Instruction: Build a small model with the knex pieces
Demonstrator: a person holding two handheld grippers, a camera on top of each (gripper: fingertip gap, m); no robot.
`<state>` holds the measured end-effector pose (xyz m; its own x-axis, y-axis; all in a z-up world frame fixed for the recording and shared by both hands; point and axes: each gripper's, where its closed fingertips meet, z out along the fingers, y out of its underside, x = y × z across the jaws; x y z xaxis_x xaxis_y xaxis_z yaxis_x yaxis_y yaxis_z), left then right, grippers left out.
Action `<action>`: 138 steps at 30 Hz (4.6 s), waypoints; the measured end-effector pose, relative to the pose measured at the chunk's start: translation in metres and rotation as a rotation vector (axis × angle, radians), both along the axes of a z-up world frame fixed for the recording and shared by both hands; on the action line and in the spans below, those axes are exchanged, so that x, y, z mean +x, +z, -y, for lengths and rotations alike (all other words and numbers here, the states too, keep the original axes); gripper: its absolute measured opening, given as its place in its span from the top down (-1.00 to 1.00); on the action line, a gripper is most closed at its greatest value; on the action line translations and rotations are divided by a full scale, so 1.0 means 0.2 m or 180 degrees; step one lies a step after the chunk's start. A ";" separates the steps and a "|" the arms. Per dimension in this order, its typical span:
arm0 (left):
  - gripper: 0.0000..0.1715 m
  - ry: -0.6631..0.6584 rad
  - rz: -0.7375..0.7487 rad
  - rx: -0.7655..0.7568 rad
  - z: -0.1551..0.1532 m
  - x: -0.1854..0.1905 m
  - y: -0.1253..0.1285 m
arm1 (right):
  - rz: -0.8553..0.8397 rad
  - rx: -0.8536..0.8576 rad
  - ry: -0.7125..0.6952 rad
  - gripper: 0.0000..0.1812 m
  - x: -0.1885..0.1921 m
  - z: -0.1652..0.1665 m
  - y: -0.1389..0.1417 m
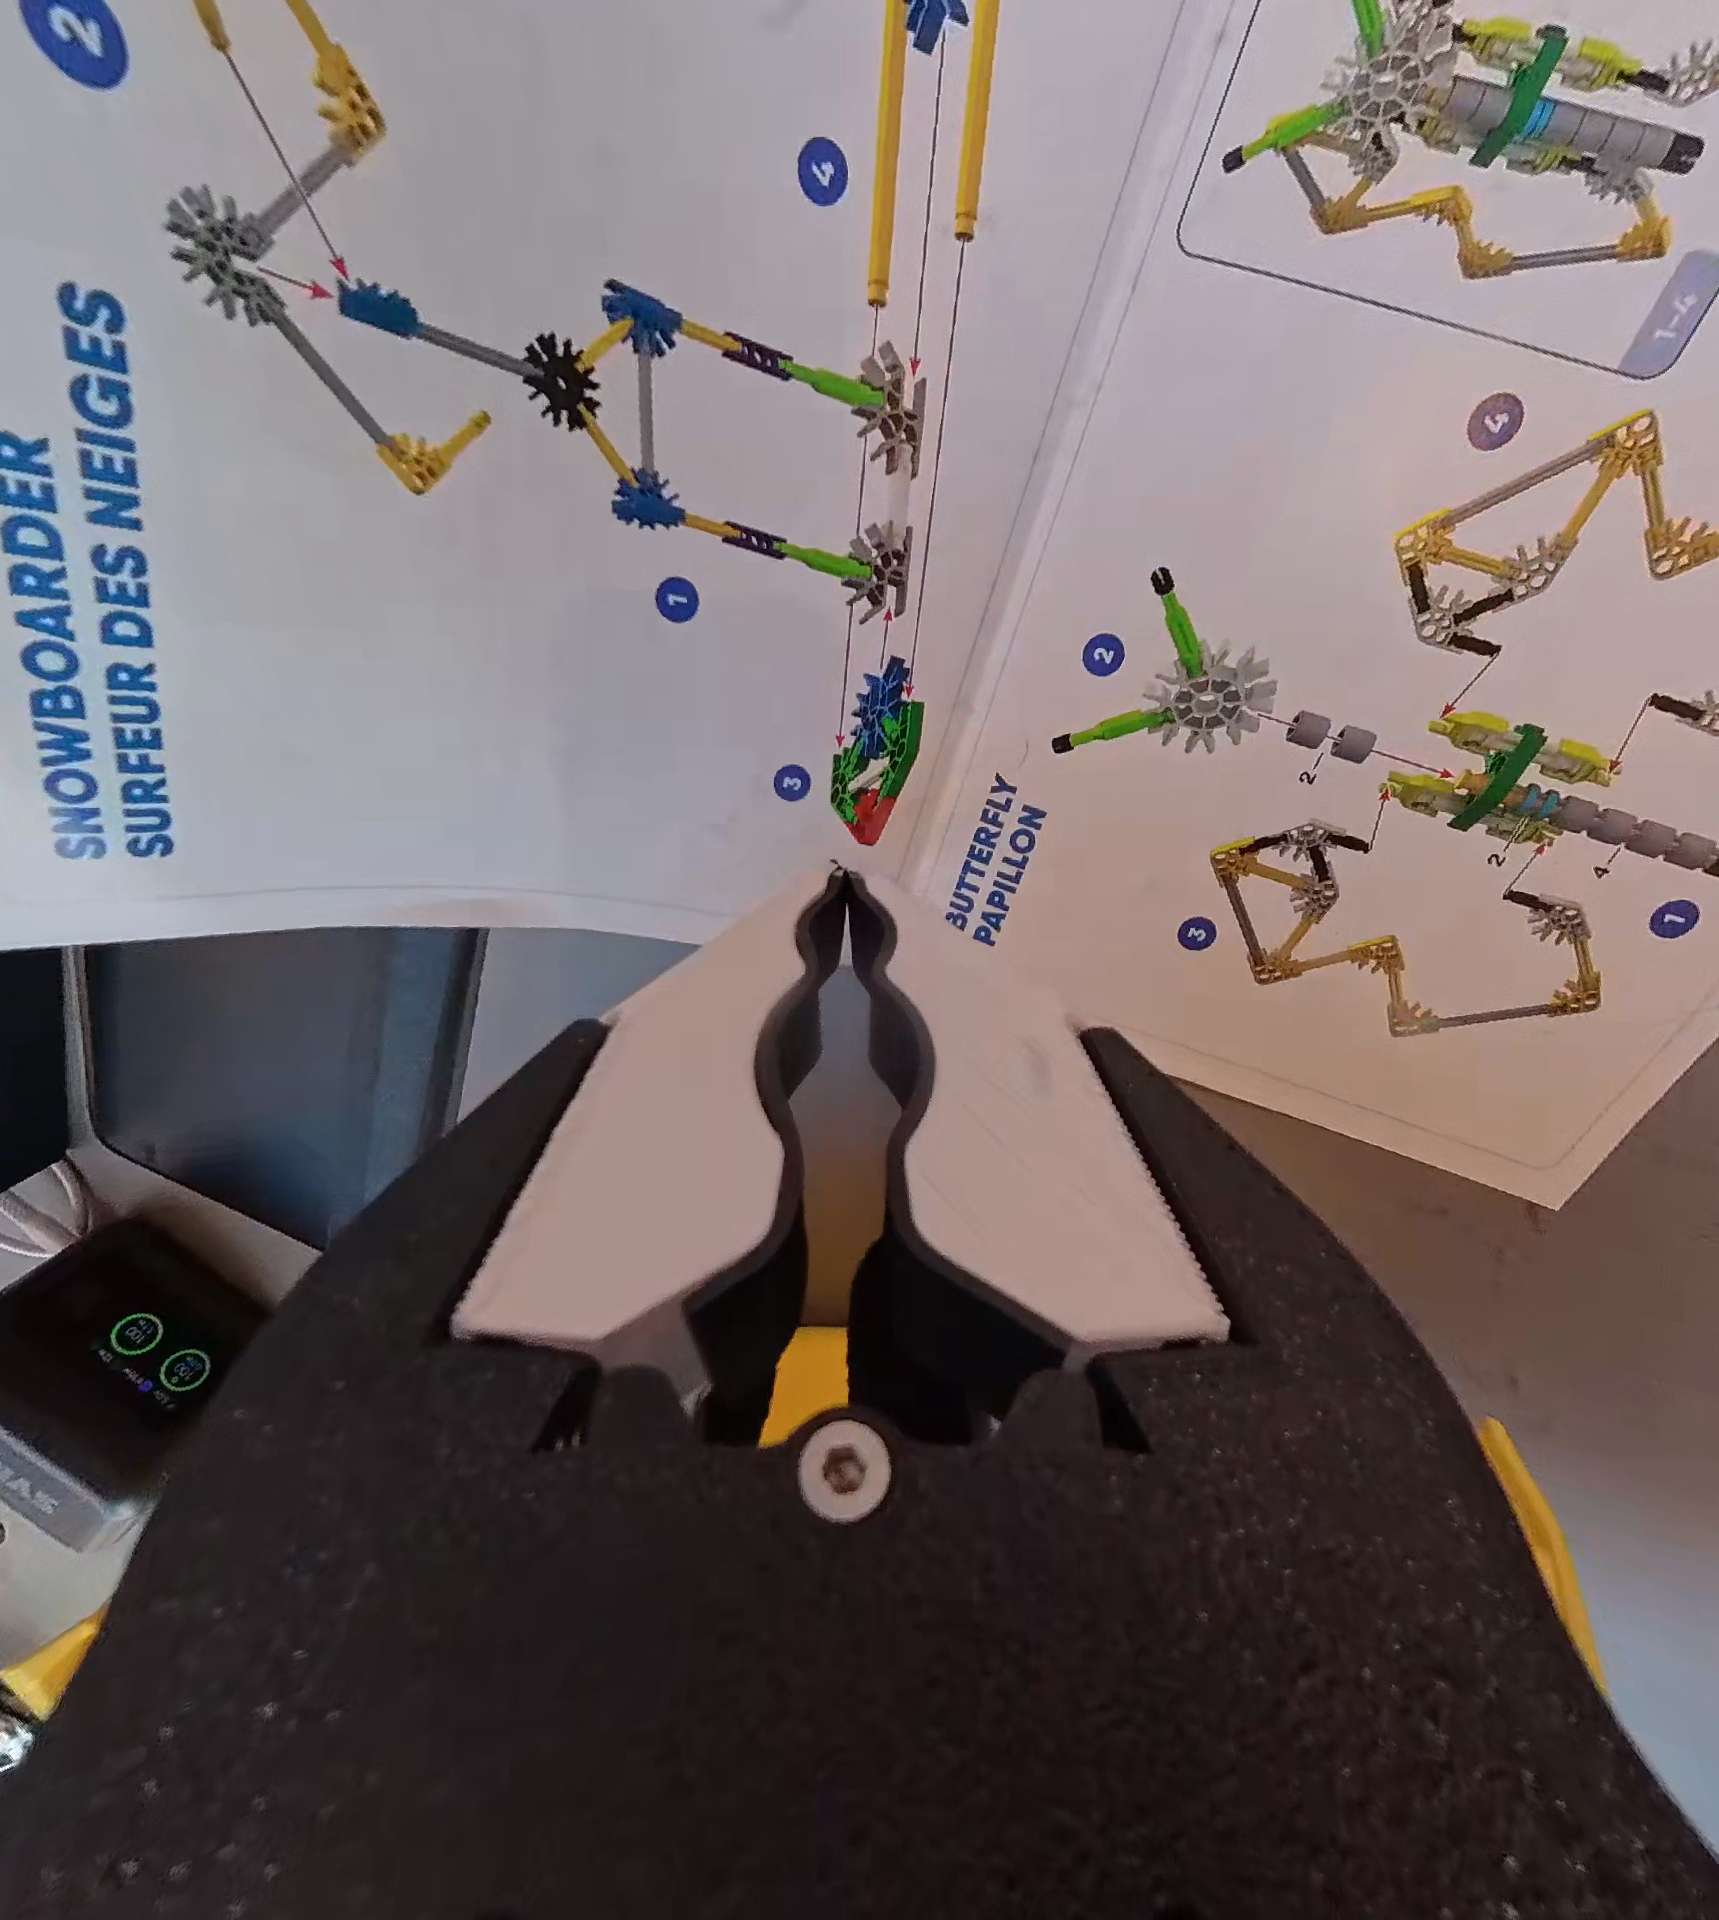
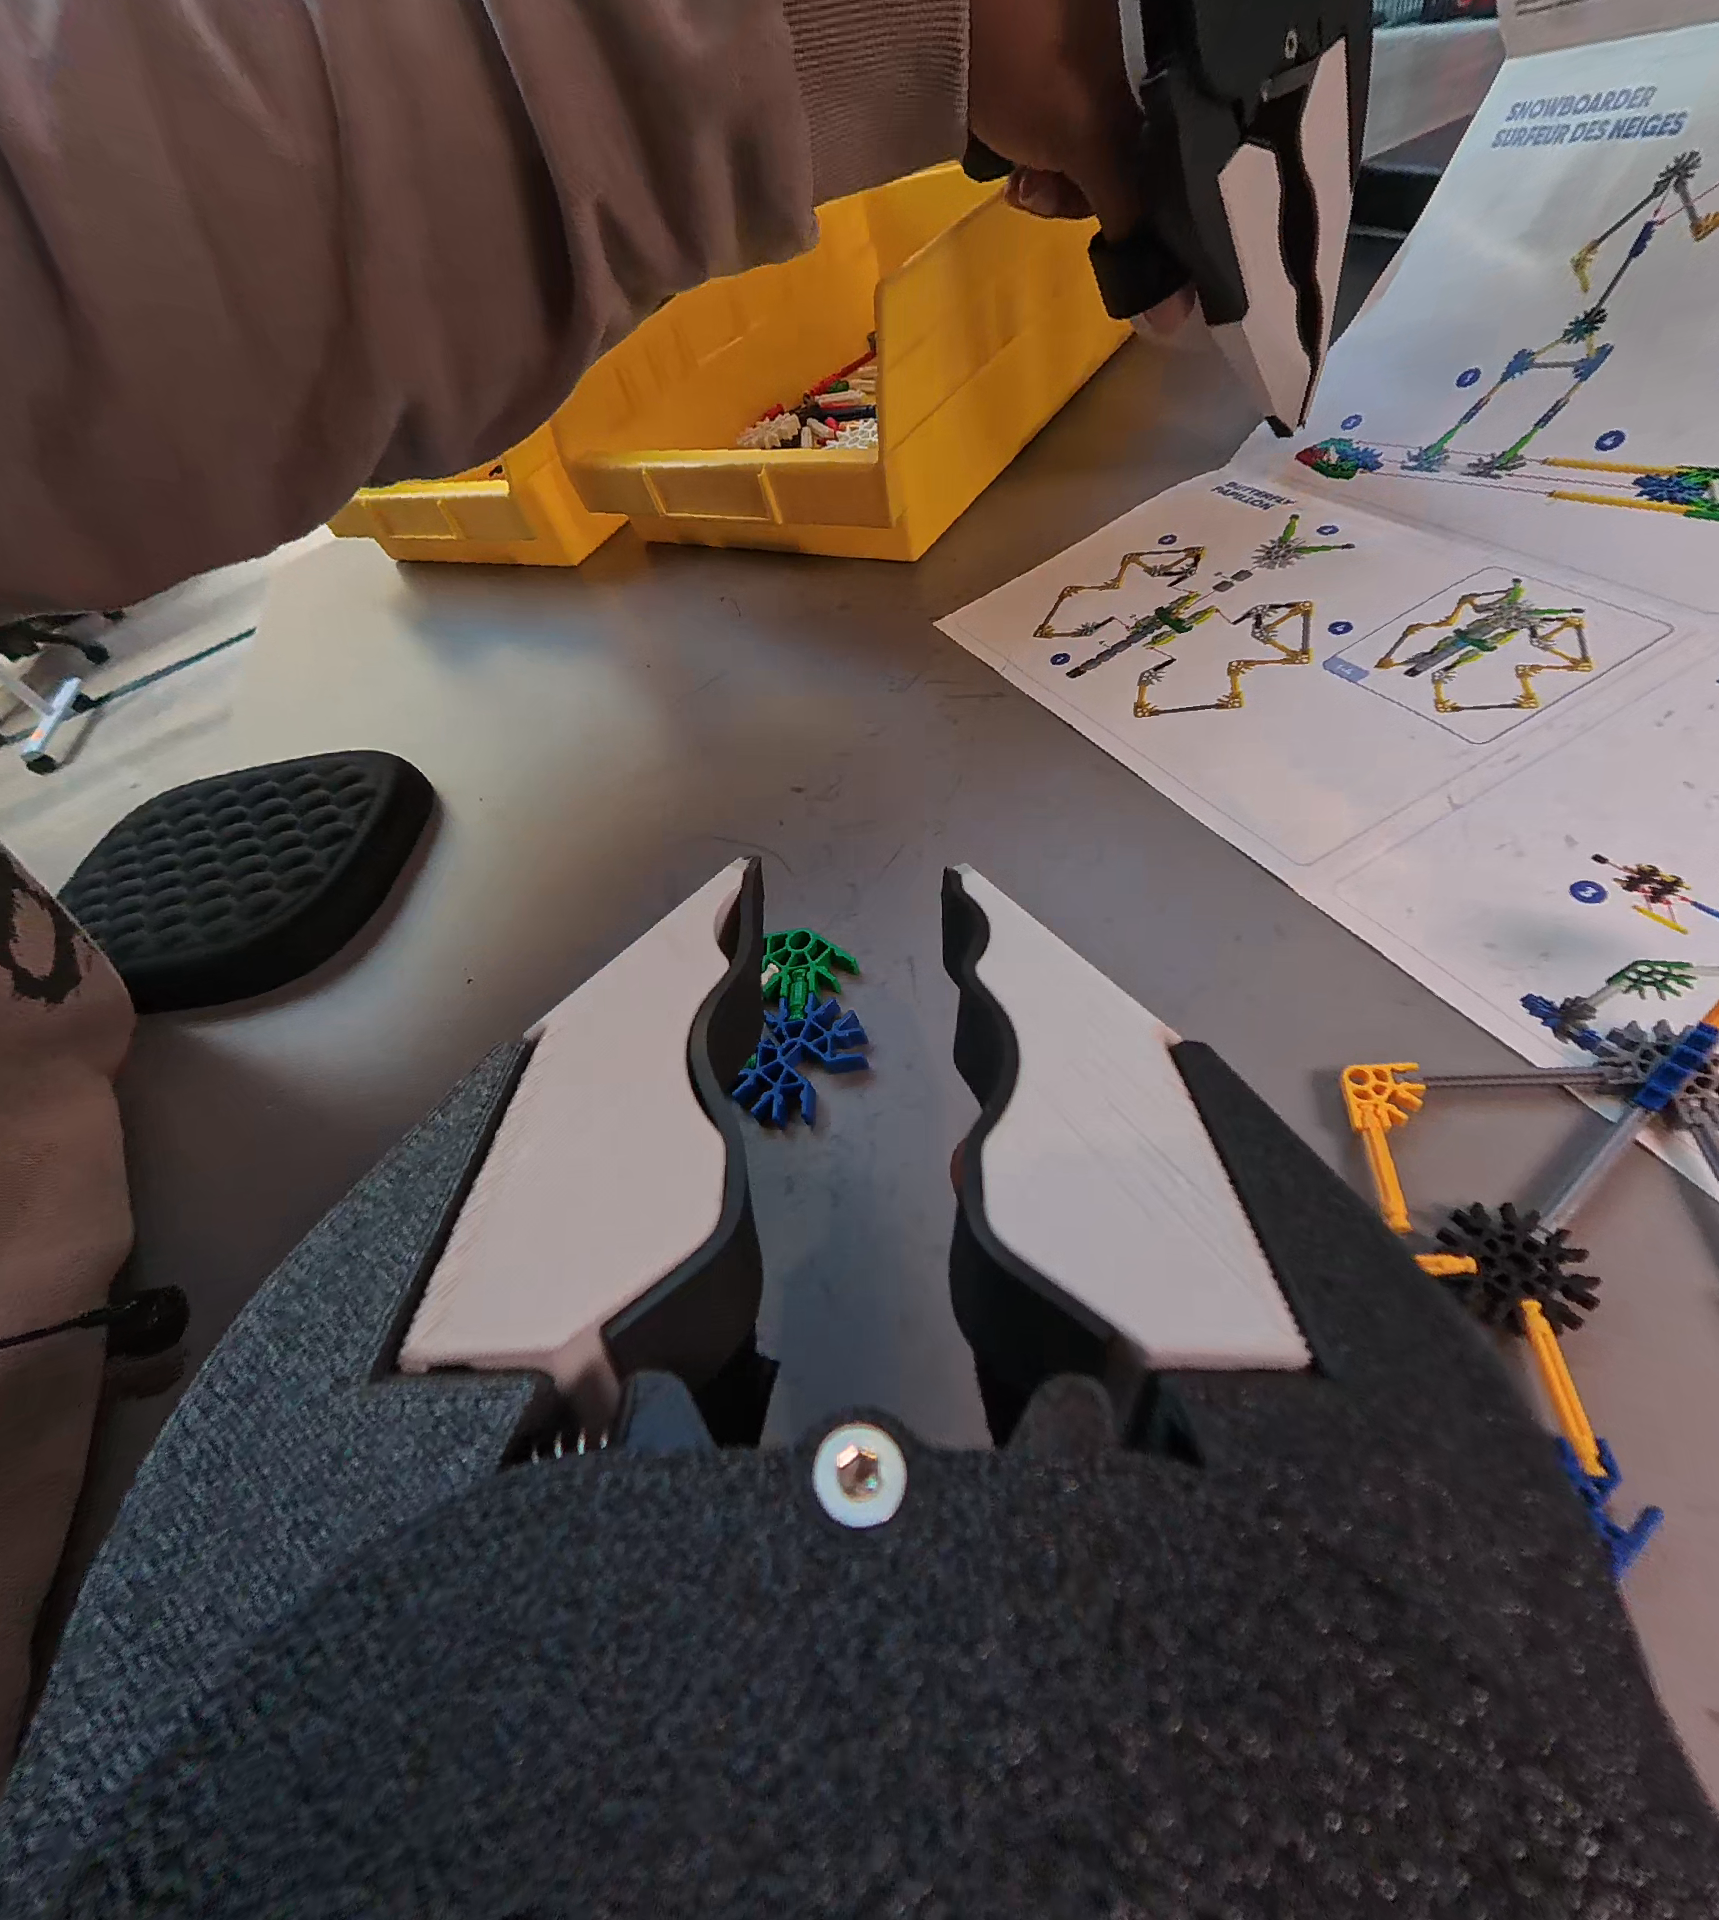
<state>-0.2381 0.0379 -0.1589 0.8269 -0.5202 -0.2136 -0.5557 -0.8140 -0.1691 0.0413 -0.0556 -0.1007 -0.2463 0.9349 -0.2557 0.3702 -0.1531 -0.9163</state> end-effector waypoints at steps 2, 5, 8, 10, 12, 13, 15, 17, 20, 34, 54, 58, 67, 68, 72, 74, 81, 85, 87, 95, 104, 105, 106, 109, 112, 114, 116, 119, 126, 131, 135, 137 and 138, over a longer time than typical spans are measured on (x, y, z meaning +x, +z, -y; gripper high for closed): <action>1.00 -0.0007 -0.0027 -0.0017 -0.01 -0.01 -0.01 | 0.0003 -0.0006 0.0006 0.64 0.00 0.00 0.00; 1.00 -0.0014 0.0006 -0.0032 -0.01 0.00 -0.01 | 0.0012 -0.0015 0.0012 0.64 0.00 0.00 0.00; 1.00 -0.0049 0.0008 -0.0046 -0.01 0.02 -0.02 | 0.0016 -0.0027 0.0011 0.64 0.00 0.00 0.00; 1.00 -0.0080 0.0026 -0.0046 -0.02 0.04 -0.02 | 0.0020 -0.0030 0.0013 0.64 0.00 0.00 0.00; 1.00 -0.0119 0.0005 -0.0052 -0.02 0.06 -0.02 | 0.0027 -0.0032 0.0017 0.64 0.00 0.00 -0.01; 1.00 -0.0133 -0.0010 -0.0054 -0.02 0.06 -0.03 | 0.0030 -0.0032 0.0020 0.64 0.00 0.00 -0.01; 1.00 -0.0135 -0.0031 -0.0052 -0.02 0.06 -0.03 | 0.0037 -0.0030 0.0028 0.64 0.00 0.00 -0.01; 1.00 -0.0131 -0.0039 -0.0046 -0.02 0.06 -0.03 | 0.0046 -0.0023 0.0035 0.64 0.00 0.00 -0.01; 1.00 -0.0119 -0.0053 -0.0040 -0.02 0.05 -0.03 | 0.0054 -0.0016 0.0043 0.64 0.00 0.01 -0.01; 0.99 -0.0074 0.0046 0.0597 -0.03 0.05 0.22 | 0.0045 0.0042 0.0037 0.64 0.01 0.01 -0.01; 0.83 0.1404 0.0194 0.0226 0.75 -0.54 0.08 | 0.0140 0.0217 0.0067 0.64 0.00 0.03 -0.05; 0.83 0.1436 0.0135 0.0068 0.77 -0.55 0.00 | 0.0133 0.0212 0.0069 0.64 0.00 0.03 -0.05; 0.86 0.1417 0.0006 -0.0084 0.79 -0.57 -0.01 | 0.0125 0.0230 0.0090 0.64 0.00 0.04 -0.04; 0.86 0.1408 -0.0006 -0.0097 0.80 -0.57 -0.01 | 0.0125 0.0232 0.0090 0.64 0.00 0.04 -0.04; 0.99 0.1419 0.0060 -0.0016 0.80 -0.57 0.02 | 0.0131 0.0236 0.0094 0.64 0.00 0.04 -0.05; 0.99 0.1464 0.0157 0.0069 0.81 -0.57 0.05 | 0.0133 0.0236 0.0094 0.64 0.00 0.04 -0.05; 0.99 0.1565 0.0361 0.0279 0.83 -0.57 0.13 | 0.0147 0.0270 0.0110 0.64 0.00 0.05 -0.05; 0.99 0.1597 0.0270 0.0275 0.86 -0.61 0.13 | 0.0149 0.0294 0.0114 0.64 0.00 0.05 -0.05; 0.99 0.1634 0.0381 0.0312 0.85 -0.60 0.15 | 0.0151 0.0296 0.0114 0.64 0.00 0.05 -0.05; 1.00 0.0174 0.1668 0.1138 0.74 0.18 0.54 | 0.0148 0.0259 0.0109 0.64 0.00 0.05 -0.05; 1.00 -0.1526 0.1405 0.1541 0.84 1.19 0.22 | 0.0143 0.0350 0.0130 0.64 0.01 0.06 -0.06; 1.00 -0.1577 0.1335 0.1517 0.84 1.22 0.16 | 0.0140 0.0349 0.0124 0.64 0.01 0.06 -0.05; 1.00 -0.1613 0.1277 0.1496 0.85 1.25 0.11 | 0.0138 0.0342 0.0119 0.64 0.01 0.06 -0.05; 0.99 -0.1720 0.0923 0.1333 0.86 1.26 -0.02 | 0.0137 0.0325 0.0108 0.64 0.01 0.05 -0.05; 0.94 -0.1748 0.0896 0.1264 0.87 1.26 -0.04 | 0.0141 0.0342 0.0111 0.64 0.01 0.05 -0.05; 0.83 -0.1675 0.0949 0.1278 0.86 1.24 -0.01 | 0.0145 0.0350 0.0114 0.64 0.01 0.05 -0.05; 0.80 -0.1543 0.1101 0.1436 0.84 1.21 0.10 | 0.0146 0.0343 0.0109 0.64 0.01 0.05 -0.05; 0.79 -0.1069 0.0926 0.1905 0.76 0.94 0.40 | 0.0141 0.0320 0.0103 0.64 0.01 0.05 -0.05; 0.76 0.1046 0.0025 0.1077 0.87 -0.30 0.59 | 0.0151 0.0318 0.0122 0.64 0.01 0.05 -0.05; 0.76 0.1447 -0.0068 0.0072 1.00 -0.68 0.25 | 0.0164 0.0300 0.0098 0.64 0.01 0.05 -0.06; 0.77 0.1209 -0.0313 -0.0441 1.05 -0.77 0.10 | 0.0164 0.0225 0.0076 0.64 0.01 0.03 -0.05; 0.77 0.1126 -0.0373 -0.0577 1.05 -0.79 0.07 | 0.0164 0.0183 0.0072 0.64 0.01 0.03 -0.05; 0.77 0.1075 -0.0363 -0.0601 1.05 -0.79 0.05 | 0.0166 0.0161 0.0070 0.64 0.01 0.03 -0.05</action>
